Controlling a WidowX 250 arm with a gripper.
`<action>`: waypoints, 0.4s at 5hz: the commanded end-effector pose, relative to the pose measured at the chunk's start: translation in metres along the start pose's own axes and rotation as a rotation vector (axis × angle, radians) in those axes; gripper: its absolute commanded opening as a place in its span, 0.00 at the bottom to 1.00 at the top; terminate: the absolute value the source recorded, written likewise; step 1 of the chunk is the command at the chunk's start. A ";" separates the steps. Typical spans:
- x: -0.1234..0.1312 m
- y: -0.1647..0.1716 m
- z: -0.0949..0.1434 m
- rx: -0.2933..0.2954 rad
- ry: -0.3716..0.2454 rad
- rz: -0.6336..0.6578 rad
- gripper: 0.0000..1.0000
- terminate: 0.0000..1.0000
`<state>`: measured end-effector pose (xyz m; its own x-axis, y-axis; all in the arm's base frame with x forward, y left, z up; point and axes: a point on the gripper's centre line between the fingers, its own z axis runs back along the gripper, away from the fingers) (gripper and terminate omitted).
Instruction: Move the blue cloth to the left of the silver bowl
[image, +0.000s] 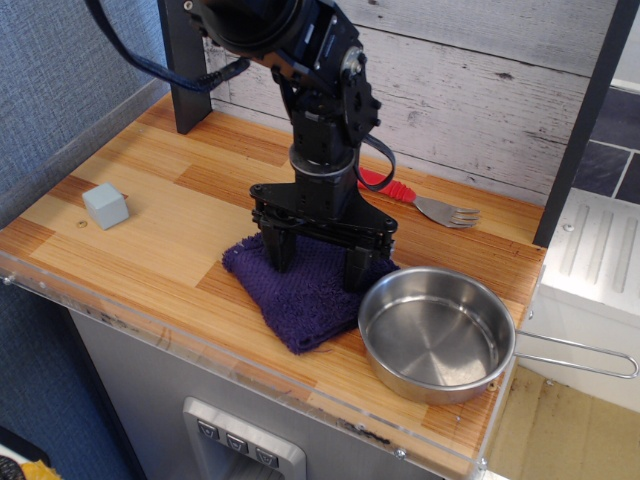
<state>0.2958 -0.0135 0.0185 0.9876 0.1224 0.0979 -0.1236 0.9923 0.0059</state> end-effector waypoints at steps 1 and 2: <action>0.012 0.001 0.032 0.005 -0.098 0.031 1.00 0.00; 0.015 0.006 0.040 0.011 -0.120 0.050 1.00 0.00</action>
<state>0.3001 -0.0087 0.0399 0.9730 0.1718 0.1541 -0.1770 0.9840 0.0204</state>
